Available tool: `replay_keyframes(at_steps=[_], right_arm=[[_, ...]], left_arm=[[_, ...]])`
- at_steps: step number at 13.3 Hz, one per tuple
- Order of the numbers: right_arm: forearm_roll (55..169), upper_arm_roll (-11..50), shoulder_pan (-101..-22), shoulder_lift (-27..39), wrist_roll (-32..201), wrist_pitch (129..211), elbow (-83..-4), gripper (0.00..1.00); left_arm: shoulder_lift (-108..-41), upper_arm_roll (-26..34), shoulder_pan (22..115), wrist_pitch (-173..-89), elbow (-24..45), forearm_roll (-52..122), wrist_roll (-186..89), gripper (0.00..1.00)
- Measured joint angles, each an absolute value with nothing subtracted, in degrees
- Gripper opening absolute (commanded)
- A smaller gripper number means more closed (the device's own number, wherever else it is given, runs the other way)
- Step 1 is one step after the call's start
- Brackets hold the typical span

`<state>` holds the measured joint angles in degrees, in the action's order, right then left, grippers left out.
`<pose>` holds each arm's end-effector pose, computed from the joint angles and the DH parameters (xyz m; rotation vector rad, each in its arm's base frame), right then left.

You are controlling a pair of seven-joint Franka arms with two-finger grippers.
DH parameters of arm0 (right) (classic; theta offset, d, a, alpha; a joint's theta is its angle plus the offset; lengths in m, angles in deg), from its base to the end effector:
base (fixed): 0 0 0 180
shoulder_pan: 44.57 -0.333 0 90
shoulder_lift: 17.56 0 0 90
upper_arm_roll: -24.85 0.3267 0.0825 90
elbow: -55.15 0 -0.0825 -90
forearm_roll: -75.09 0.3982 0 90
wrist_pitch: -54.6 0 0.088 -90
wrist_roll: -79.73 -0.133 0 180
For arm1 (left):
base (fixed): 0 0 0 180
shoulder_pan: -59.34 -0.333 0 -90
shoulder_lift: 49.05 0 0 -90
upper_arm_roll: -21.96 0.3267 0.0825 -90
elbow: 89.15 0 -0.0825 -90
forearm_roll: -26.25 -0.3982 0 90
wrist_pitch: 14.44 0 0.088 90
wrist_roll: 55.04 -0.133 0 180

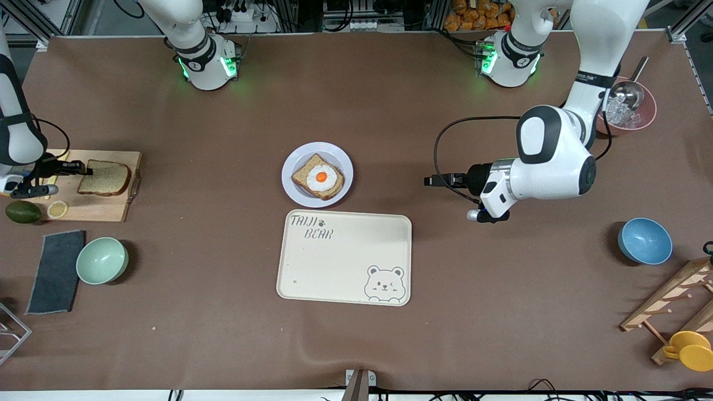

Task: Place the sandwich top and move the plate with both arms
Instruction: 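Grasp the bread with the right gripper while the left gripper reaches the plate, then carry the bread over the plate while the left gripper grasps the plate rim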

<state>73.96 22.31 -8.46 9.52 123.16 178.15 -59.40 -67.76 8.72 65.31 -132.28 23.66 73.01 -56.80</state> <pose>0.4492 -0.3614 0.1719 -2.9329 -0.1447 0.3864 0.5560 -0.2486 0.2909 2.4047 0.1525 -0.4299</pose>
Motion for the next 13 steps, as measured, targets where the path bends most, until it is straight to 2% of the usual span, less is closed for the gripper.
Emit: replay_keyframes(at_steps=[10, 13], right_arm=[[74.02, 23.15, -17.50, 1.90, 123.32, 157.78, -49.92, 0.00], [74.05, 25.92, -19.98, 0.28, 124.45, 153.98, -48.25, 0.00]], left_arm=[[-75.15, 8.74, 65.21, -133.15, 25.43, 88.32, -73.02, 1.00], [-78.11, 8.73, 65.32, -133.16, 26.20, 94.95, -80.74, 1.00]])
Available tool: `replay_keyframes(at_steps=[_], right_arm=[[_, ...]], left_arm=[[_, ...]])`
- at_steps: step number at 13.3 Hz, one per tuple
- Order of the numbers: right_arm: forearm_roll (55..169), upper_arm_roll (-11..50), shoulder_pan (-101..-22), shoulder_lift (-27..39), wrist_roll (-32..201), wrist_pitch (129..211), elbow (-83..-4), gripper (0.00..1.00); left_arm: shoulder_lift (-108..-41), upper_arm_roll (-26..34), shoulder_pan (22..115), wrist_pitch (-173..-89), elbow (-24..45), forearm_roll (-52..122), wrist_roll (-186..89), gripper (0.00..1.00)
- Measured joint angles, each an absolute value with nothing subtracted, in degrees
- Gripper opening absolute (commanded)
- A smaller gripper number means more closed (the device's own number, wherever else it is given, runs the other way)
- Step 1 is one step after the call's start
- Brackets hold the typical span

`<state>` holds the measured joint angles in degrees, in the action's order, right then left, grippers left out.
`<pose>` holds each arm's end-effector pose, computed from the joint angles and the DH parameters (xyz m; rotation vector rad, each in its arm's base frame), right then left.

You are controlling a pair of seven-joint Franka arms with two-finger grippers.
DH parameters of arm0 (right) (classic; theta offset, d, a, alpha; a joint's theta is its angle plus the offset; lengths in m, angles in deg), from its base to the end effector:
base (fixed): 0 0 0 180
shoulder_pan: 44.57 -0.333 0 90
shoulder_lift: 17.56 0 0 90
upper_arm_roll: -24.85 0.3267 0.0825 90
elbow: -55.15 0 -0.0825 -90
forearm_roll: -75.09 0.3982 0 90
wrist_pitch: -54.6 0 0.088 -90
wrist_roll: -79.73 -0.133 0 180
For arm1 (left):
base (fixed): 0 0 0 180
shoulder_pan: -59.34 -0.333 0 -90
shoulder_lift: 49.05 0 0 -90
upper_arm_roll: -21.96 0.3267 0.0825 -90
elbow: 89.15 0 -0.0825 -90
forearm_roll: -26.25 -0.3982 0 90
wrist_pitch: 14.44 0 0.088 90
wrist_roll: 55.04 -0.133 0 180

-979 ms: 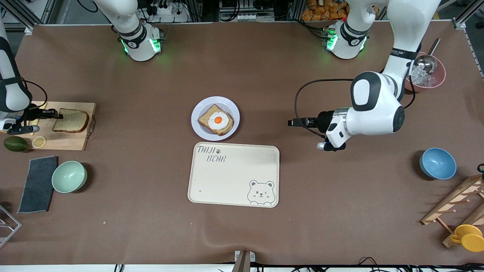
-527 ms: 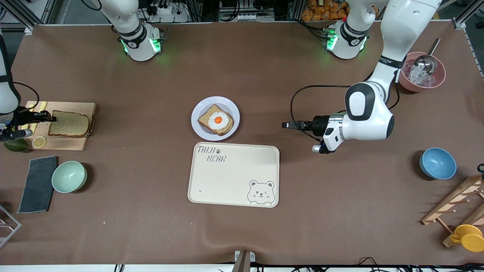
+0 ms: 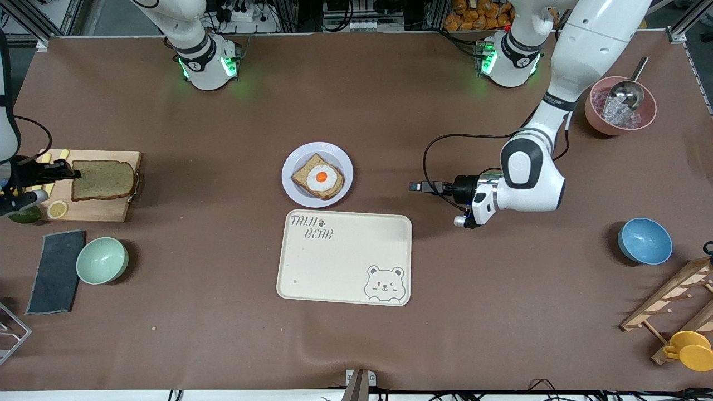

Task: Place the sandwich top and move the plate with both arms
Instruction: 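Carry the bread over the plate while the left gripper grasps the plate rim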

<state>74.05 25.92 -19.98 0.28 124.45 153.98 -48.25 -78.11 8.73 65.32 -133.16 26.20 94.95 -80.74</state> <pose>0.5436 -0.2395 0.3266 -2.8483 -0.5428 0.4728 0.5379 -0.2607 0.1876 2.0952 0.1165 -0.4042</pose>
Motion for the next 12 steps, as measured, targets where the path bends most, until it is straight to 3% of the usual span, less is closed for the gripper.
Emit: replay_keyframes(at_steps=[3, 8, 12], right_arm=[[77.04, 30.99, -20.61, -0.62, 127.70, 153.12, -47.51, 0.00], [89.78, 32.00, -21.64, -0.73, 142.95, 150.48, -47.51, 0.00], [90.61, 32.20, -32.51, -0.72, 150.18, 151.39, -47.31, 0.00]], left_arm=[[-79.01, 8.59, 65.68, -133.17, 27.58, 100.04, -87.22, 1.00], [-80.58, 8.40, 66.27, -133.15, 31.37, 107.32, -101.09, 1.00], [-82.79, 6.95, 66.45, -133.13, 31.95, 111.88, -105.40, 1.00]])
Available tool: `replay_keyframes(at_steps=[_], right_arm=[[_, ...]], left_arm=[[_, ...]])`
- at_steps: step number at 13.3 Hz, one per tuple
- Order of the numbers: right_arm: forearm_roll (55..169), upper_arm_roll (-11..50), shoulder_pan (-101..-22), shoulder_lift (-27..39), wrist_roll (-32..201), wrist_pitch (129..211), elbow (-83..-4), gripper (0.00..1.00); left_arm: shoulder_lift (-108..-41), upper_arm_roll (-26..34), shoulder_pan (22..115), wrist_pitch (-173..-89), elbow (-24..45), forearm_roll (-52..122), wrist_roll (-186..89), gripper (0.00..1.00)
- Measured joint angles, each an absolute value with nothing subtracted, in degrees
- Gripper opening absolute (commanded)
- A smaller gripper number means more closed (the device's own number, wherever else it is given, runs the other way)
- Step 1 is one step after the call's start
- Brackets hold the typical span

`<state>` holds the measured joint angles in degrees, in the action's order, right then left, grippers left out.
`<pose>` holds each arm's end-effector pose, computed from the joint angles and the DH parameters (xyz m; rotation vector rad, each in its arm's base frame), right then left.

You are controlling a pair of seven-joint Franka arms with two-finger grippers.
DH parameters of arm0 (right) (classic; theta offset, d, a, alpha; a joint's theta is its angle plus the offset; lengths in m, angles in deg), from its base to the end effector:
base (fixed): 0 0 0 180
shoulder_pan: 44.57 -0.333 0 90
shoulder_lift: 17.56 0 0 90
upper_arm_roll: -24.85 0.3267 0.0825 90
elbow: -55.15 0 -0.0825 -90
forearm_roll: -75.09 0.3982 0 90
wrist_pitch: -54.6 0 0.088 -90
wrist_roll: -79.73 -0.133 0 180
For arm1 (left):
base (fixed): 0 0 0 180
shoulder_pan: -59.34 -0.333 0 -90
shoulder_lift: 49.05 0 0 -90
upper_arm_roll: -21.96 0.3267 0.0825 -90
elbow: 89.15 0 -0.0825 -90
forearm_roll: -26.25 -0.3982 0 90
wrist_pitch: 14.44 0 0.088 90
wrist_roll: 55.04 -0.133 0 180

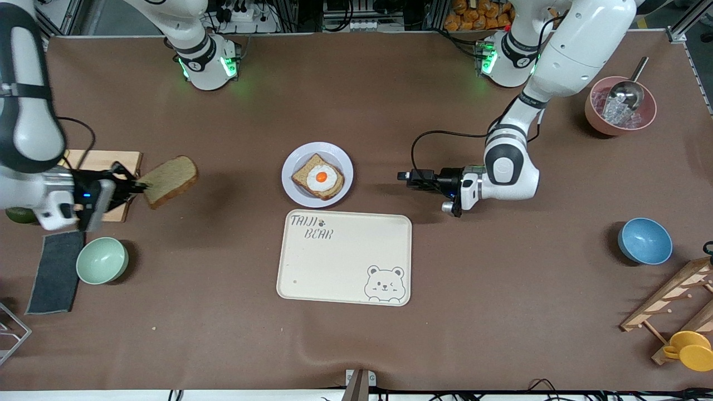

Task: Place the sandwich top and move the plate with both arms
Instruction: 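Carry the bread over the plate while the left gripper grasps the plate rim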

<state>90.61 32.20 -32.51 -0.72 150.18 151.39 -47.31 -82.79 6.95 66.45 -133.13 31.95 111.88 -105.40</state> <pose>0.5943 -0.0201 0.3487 -2.2960 -1.3505 0.1731 0.4848 -0.2851 0.1252 1.9155 0.0177 -0.2596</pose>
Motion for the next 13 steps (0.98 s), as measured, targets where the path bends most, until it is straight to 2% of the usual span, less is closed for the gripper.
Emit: replay_keyframes(at_steps=[5, 10, 13], right_arm=[[87.14, 32.37, -56.58, 0.55, 151.24, 155.89, -43.00, 0.00], [74.81, 32.32, -71.22, 6.93, 152.41, 156.09, -33.60, 0.00], [67.01, 32.15, -80.23, 10.88, 152.25, 156.23, -30.58, 0.00]], left_arm=[[-87.14, 5.19, 68.79, -133.13, 32.31, 122.98, -117.10, 1.00], [-88.84, 5.07, 71.08, -133.10, 32.32, 129.47, -121.79, 1.00], [-89.25, 5.03, 73.33, -133.12, 32.23, 133.66, -123.16, 0.94]])
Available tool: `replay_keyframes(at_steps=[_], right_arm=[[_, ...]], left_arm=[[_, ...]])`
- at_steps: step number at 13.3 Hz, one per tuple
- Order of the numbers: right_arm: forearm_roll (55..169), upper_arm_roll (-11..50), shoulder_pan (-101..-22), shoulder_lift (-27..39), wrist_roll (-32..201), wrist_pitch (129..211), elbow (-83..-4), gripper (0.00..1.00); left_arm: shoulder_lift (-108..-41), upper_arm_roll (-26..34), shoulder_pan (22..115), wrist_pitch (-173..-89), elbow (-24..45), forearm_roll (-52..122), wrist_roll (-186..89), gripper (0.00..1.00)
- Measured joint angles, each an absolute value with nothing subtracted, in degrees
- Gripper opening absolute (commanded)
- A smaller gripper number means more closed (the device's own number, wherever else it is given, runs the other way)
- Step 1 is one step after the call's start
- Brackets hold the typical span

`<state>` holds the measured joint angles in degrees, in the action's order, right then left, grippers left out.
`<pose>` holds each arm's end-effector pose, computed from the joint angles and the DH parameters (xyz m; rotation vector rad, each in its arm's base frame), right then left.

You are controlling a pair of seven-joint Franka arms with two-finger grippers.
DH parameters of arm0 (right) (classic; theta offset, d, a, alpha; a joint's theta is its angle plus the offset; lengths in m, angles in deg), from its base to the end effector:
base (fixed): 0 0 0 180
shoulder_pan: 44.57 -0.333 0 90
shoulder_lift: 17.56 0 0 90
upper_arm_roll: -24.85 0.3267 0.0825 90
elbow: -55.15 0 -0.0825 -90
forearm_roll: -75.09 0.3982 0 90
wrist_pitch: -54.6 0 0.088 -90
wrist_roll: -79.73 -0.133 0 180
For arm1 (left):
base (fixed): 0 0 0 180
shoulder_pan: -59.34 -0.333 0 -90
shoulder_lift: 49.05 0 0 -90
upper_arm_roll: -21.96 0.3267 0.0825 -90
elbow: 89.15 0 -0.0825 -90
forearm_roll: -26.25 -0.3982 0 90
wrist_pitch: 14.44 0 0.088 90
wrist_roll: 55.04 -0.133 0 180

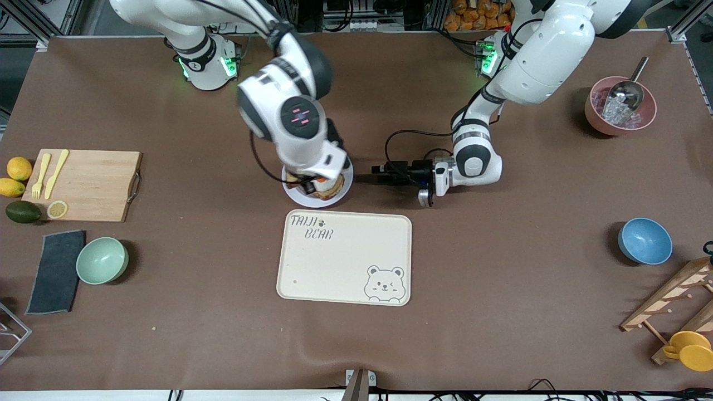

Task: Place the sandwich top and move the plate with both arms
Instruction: 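Carry the bread over the plate while the left gripper grasps the plate rim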

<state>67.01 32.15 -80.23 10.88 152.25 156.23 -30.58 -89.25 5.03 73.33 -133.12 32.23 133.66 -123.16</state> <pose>0.5178 0.4452 0.3466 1.6122 2.6550 -0.3518 0.4345 -0.3576 0.0808 1.7721 0.0637 -0.1132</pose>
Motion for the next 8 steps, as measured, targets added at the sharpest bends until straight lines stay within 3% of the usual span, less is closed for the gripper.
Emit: replay_keyframes(at_steps=[8], right_arm=[[61.86, 30.43, -81.17, 16.73, 156.95, 159.21, -29.13, 0.00]], left_arm=[[-90.91, 4.99, 75.75, -133.03, 31.40, 139.38, -128.07, 0.78]])
